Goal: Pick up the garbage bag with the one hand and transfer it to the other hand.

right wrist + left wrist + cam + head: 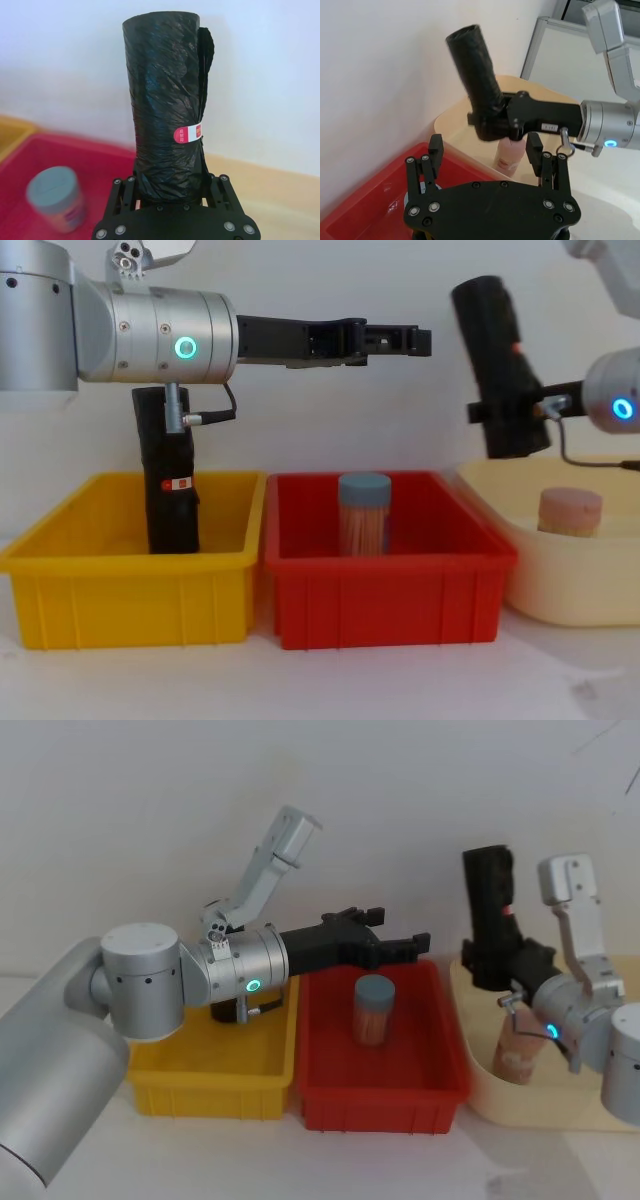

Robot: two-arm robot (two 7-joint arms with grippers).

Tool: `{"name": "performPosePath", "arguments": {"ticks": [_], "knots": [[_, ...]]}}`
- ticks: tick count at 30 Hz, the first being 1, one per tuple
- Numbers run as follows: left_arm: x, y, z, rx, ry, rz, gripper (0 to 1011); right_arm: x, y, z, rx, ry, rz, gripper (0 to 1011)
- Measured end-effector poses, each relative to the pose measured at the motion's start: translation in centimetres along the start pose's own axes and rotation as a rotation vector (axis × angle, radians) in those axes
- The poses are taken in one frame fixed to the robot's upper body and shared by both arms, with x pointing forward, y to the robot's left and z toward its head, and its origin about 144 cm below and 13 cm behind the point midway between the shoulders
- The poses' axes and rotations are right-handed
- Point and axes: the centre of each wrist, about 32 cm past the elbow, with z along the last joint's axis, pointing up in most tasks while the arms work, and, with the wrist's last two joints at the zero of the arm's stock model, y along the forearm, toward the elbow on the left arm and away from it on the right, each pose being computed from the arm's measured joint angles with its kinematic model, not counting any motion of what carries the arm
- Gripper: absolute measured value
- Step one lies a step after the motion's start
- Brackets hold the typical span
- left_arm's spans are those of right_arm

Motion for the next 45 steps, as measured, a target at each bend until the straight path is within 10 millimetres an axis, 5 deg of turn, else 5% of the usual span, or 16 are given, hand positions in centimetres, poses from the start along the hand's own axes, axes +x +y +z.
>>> {"name": "performPosePath", "arguments": {"ticks": [29, 45], "knots": [[0.0, 0.0, 0.0, 0.000, 0.000, 0.000, 1000, 4.0, -1.9, -0.7, -0.014, -0.058, -0.419, 597], [0.0, 0.0, 0.0, 0.000, 0.000, 0.000, 1000, 4.6, -2.5, -1.2, -0.038, -0.080, -0.477, 1004]]}}
